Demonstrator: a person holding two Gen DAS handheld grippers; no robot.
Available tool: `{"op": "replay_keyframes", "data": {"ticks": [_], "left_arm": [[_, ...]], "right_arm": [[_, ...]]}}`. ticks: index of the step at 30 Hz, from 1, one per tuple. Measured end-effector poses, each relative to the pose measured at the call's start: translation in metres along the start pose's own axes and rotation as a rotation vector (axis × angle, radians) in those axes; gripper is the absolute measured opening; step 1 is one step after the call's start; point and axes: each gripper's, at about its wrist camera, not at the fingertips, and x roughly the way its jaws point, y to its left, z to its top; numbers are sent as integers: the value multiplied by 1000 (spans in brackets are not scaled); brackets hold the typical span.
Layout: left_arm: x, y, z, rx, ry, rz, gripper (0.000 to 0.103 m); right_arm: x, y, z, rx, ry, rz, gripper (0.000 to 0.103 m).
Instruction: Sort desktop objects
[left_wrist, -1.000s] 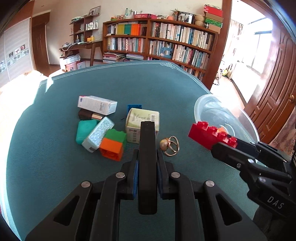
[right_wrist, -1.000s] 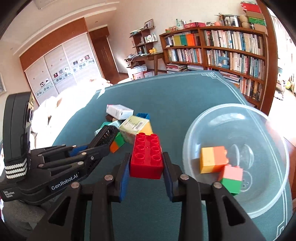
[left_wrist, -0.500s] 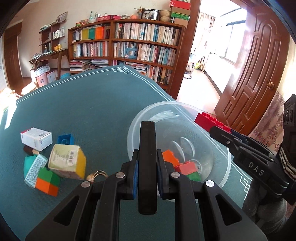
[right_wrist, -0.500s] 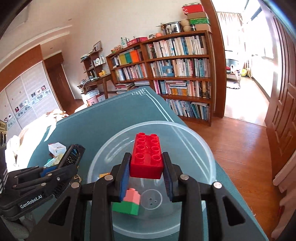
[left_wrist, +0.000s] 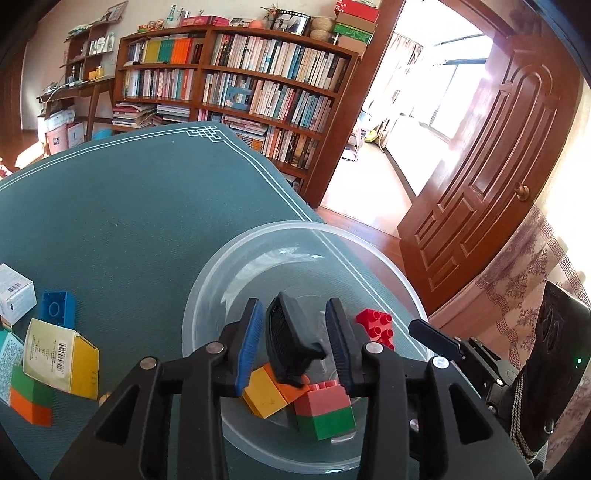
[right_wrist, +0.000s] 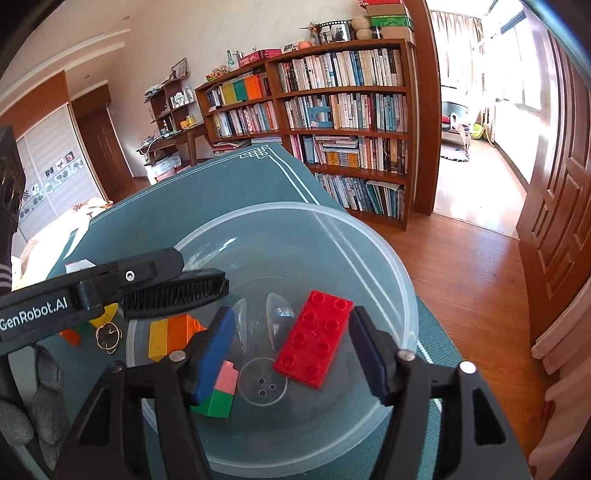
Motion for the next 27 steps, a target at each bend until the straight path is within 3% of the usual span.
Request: {"op": "replay_keyframes", "data": {"ticks": [11,18,27], "left_arm": [[-1,15,-10,-1,20,100,39],[-14,44,-13,-66,12,138,39],[-43,90,-29,-150,-10,217,39]], "right_arm": [[2,19,-13,-171,72,-40,78],[-1,14,-18,-151,197,50,78],[-9,18,-27,-197,209,11,78]]}}
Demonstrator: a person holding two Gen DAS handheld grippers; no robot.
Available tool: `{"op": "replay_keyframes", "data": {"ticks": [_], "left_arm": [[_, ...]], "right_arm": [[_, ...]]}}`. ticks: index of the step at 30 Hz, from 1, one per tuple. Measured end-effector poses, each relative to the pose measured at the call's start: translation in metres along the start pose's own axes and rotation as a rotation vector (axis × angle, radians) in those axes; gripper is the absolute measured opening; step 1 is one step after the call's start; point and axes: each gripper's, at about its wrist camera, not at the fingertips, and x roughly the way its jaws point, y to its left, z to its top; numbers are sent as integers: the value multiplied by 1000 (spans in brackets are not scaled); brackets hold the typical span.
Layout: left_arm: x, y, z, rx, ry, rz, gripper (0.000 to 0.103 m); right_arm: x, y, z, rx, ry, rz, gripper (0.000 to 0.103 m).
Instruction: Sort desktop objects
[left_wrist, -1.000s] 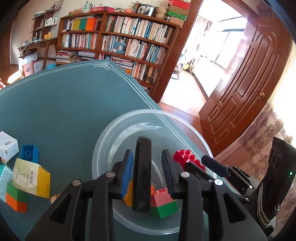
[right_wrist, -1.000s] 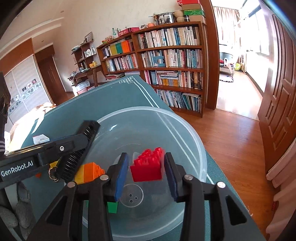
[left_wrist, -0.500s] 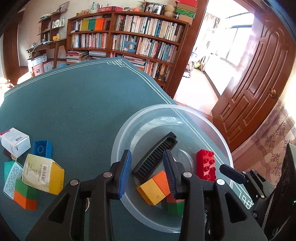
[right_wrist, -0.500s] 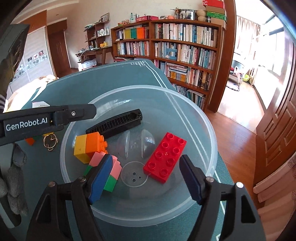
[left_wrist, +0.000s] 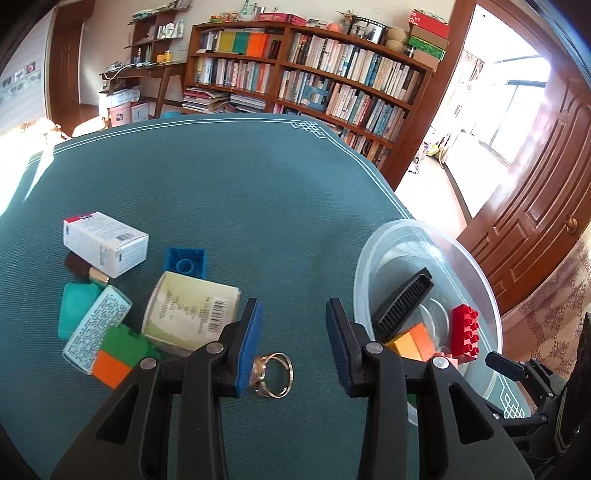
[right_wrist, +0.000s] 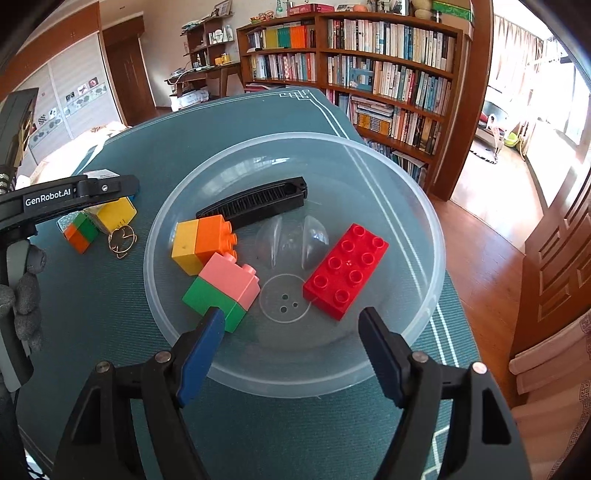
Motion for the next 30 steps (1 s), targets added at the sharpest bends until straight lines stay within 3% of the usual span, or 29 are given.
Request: {"op": "replay_keyframes", "data": {"ticks": [6,11,12,15,17,23,25,30], "left_arm": [[-11,18,1,-2,-30,-2,39],[-23,17,3,10,-92,-1,39],[-25,19,3,14,-107,-4,41],[-28,21,4,19,-129,14,60],[-26,25,4,9,-131,35,62],[-7,39,1,-6,-74,69,68],[-5,39,0,13,-82,86,75],[5,41,-1,37,-71,99,76]], "right_arm": [[-5,10,-4,14,-31,-40,78],[-21,10,-1,72,-115,-4,78],[-25,12,0,79,-134,8,78],[-30,22,4,92,-173,67,78],[-31,33,6,80,-192,102,78],[-23,73,9,28,-177,207,78],[-20,83,8,23,-162,244,78],[-7,103,5,15,-115,327,78]]}}
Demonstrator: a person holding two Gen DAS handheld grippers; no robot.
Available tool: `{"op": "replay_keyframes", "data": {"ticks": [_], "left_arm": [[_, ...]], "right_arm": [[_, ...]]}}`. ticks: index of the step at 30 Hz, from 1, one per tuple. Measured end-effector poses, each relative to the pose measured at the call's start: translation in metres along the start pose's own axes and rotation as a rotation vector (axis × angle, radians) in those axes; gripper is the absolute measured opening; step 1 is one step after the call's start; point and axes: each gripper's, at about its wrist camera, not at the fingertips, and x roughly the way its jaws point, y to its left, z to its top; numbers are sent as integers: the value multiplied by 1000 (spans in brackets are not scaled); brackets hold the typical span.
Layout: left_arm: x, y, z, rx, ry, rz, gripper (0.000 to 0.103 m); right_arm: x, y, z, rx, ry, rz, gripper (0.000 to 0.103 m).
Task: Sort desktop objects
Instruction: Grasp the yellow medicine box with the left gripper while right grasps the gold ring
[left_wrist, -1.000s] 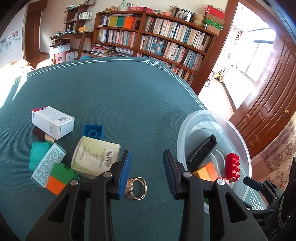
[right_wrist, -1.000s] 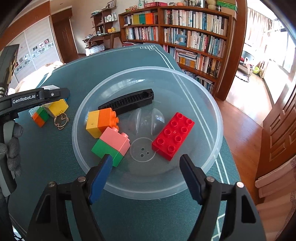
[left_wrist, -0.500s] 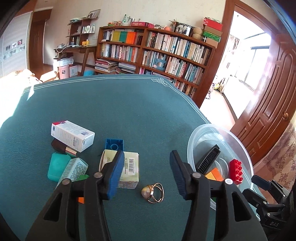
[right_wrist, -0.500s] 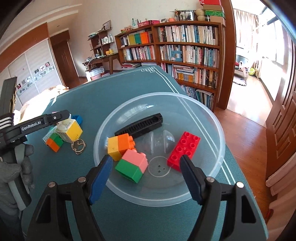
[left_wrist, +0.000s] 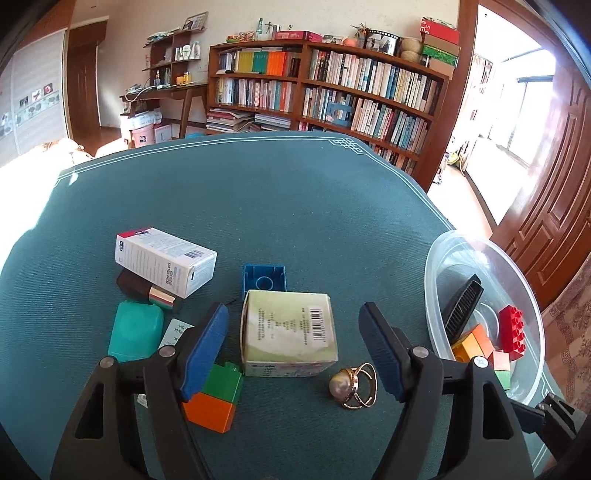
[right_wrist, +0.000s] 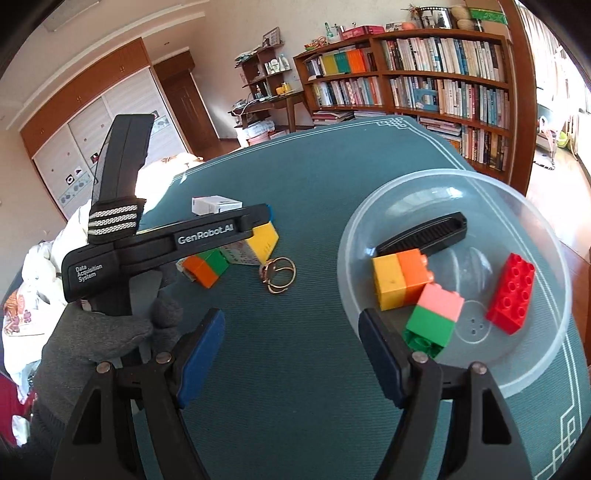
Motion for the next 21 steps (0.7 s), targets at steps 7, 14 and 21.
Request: {"op": "replay_keyframes", "data": {"ticks": [7,14,21], "left_arm": [[15,20,-8,-63,24,-29,58],[6,22,-13,-35,-13,-22,56],[-8,35,-10,-88,-48,-9,57]], "right_arm": [[31,8,-3,18,73,38,68],[55,11,2,38,96,-6,55],[73,25,15,-40,74,-81,53]]}}
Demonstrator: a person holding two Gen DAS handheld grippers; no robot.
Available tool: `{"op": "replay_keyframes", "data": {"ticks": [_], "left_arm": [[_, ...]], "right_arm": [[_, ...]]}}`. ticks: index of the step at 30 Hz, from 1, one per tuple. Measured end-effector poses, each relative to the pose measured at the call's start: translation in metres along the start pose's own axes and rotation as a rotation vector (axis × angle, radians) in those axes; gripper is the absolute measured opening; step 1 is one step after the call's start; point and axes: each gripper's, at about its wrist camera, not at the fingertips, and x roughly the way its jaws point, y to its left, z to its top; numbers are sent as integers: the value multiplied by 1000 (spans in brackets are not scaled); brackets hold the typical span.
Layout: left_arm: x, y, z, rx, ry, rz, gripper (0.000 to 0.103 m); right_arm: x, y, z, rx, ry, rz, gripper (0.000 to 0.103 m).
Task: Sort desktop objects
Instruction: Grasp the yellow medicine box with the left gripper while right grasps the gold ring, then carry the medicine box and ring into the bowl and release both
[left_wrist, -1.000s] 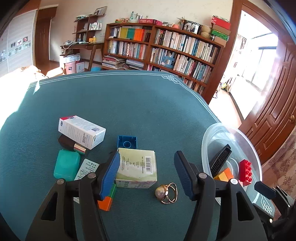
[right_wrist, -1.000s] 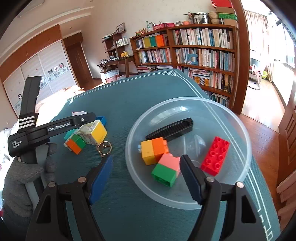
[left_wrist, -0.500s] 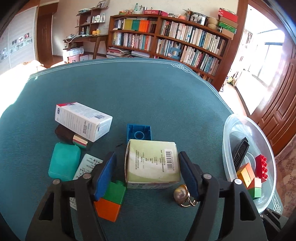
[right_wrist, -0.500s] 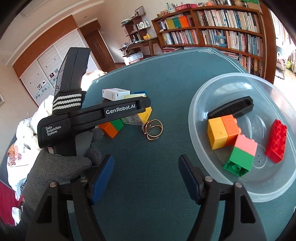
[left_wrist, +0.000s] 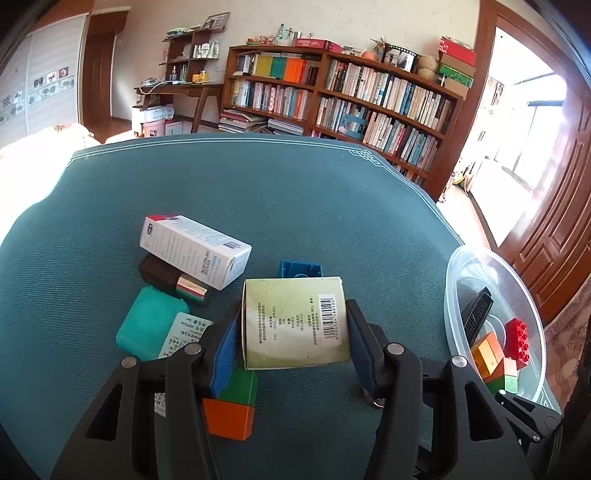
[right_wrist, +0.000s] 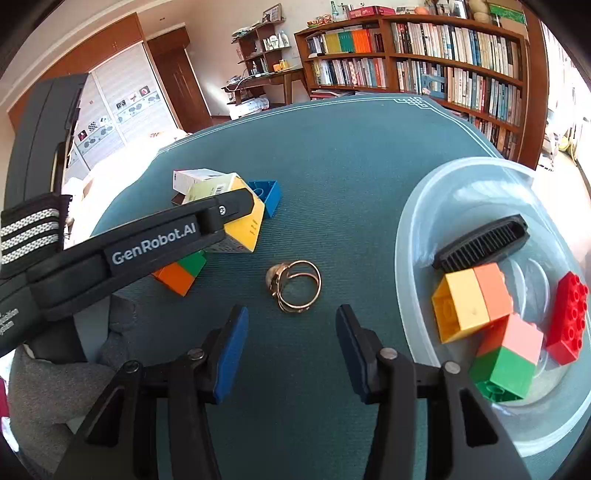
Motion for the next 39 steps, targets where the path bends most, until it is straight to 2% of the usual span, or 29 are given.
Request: {"op": "replay_keyframes", "data": {"ticks": [9,13,14,19,26,39], "left_arm": [[-3,14,2,-32,-9,37,57],[-2,18,2,-48,-9,47,57],[-2,20,2,-53,-10,49,57],[-4,21,1,-56,-14,53,57],[-6,19,2,-57,-22,55,57],[-12,2,4,-26,-37,50,57]], "right_arm": [[22,16,13,-78,-25,-85,51],[27,21,11,-121,-29,-119,45],[30,21,11,-124,-21,-113,41],[30,15,10,-108,-16,-87,40],[20,3,11,-31,-5,35,40],[-18,-5,12,7,-69,52,40]]}}
